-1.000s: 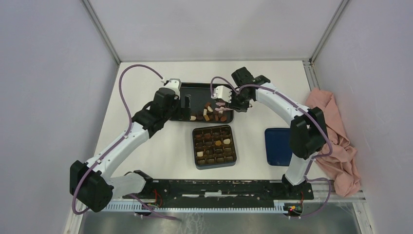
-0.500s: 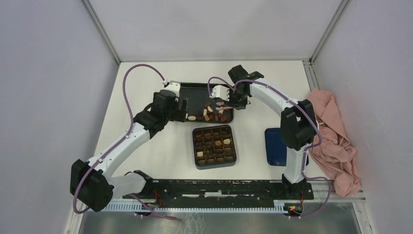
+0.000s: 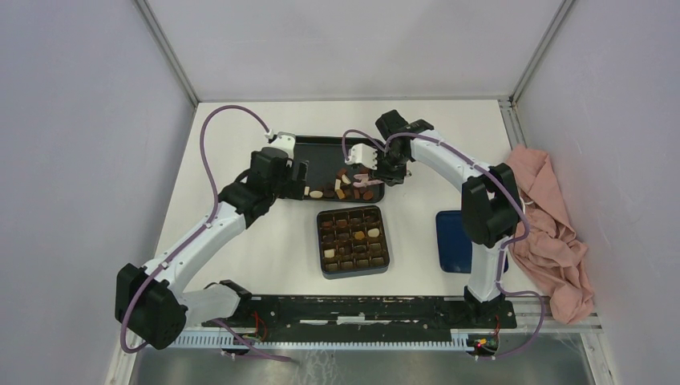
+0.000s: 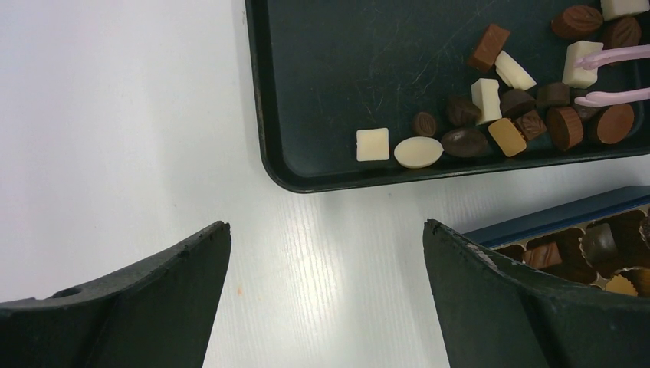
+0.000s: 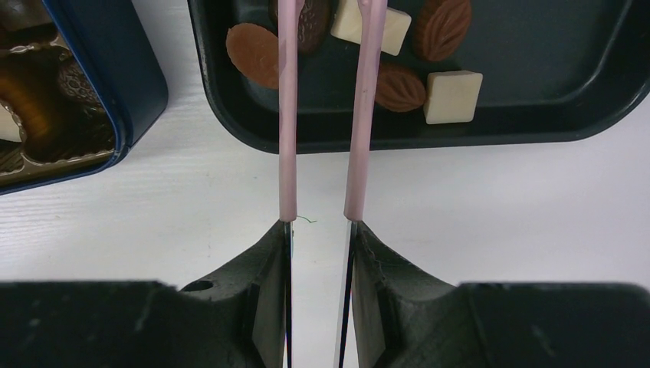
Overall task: Pack the chocolate
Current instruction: Pick up the fake chocolate from the plate.
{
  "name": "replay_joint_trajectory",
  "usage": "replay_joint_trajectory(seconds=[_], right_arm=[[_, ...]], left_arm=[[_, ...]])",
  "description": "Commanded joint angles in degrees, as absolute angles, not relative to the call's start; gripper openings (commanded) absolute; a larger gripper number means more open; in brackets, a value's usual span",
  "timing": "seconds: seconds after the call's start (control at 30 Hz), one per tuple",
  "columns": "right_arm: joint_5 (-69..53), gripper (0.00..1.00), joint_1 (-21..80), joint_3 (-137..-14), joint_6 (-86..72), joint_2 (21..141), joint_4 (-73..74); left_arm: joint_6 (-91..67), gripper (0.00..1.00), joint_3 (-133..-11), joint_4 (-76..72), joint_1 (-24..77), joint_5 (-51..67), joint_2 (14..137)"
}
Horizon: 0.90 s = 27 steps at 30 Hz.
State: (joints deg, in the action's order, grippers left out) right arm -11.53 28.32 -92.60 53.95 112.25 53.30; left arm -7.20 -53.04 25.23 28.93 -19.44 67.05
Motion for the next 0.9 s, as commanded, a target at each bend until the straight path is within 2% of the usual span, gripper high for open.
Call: replay_joint_trajectory(seconds=[0.0, 0.57, 0.87], right_arm=[[-12.90, 0.36, 28.20, -93.05, 52.91, 112.09, 52.76], [-9.93, 0.35, 29.11, -97.13, 51.53, 116.89, 53.33], [-9.77, 0.30, 29.72, -97.93, 51.39, 117.84, 53.88]], left_arm=[[-4.53, 0.99, -53.70, 25.09, 28.63, -19.58, 65.72], [-4.39, 0.99, -53.88, 25.18, 28.42, -18.78, 66.18], [-4.39, 0.99, -54.14, 25.31, 28.15, -18.20, 66.42]])
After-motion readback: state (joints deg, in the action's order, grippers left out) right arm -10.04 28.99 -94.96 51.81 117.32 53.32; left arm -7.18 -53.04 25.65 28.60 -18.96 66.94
